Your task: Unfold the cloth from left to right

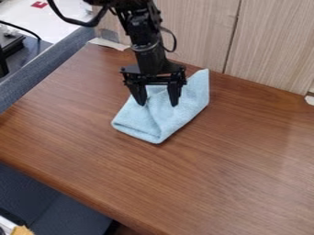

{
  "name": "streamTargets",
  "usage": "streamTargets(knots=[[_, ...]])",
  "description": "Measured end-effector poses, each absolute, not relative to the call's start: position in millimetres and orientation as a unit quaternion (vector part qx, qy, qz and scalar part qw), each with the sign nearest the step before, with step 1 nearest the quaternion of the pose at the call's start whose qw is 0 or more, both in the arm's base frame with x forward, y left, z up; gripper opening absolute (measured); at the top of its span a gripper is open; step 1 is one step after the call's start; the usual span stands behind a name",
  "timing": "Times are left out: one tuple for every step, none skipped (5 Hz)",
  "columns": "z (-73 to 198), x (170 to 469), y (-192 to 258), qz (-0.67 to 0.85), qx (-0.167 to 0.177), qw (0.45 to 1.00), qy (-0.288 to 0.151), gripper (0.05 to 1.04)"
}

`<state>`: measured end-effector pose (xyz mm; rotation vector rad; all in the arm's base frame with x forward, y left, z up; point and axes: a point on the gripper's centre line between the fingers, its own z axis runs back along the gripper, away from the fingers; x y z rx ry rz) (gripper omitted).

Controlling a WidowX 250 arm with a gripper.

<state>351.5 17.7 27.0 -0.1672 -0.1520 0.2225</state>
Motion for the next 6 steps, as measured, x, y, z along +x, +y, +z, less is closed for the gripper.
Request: streamTargets(knots=[[22,350,16,0.114,-0.075,0.988,-0.067,0.668],[22,350,17,0.116,-0.072,0.988,-0.068,0.364],[20,346,18,0.123,-0.066,0.988,-0.062,0.154],[44,347,19,0.138,-0.06,0.984,-0.093,0.068],[45,343,-7,0.104,-0.063,0.988,-0.093,0.062],[51,342,-28,0.075,-0.069,0.989,-0.105,0.062]])
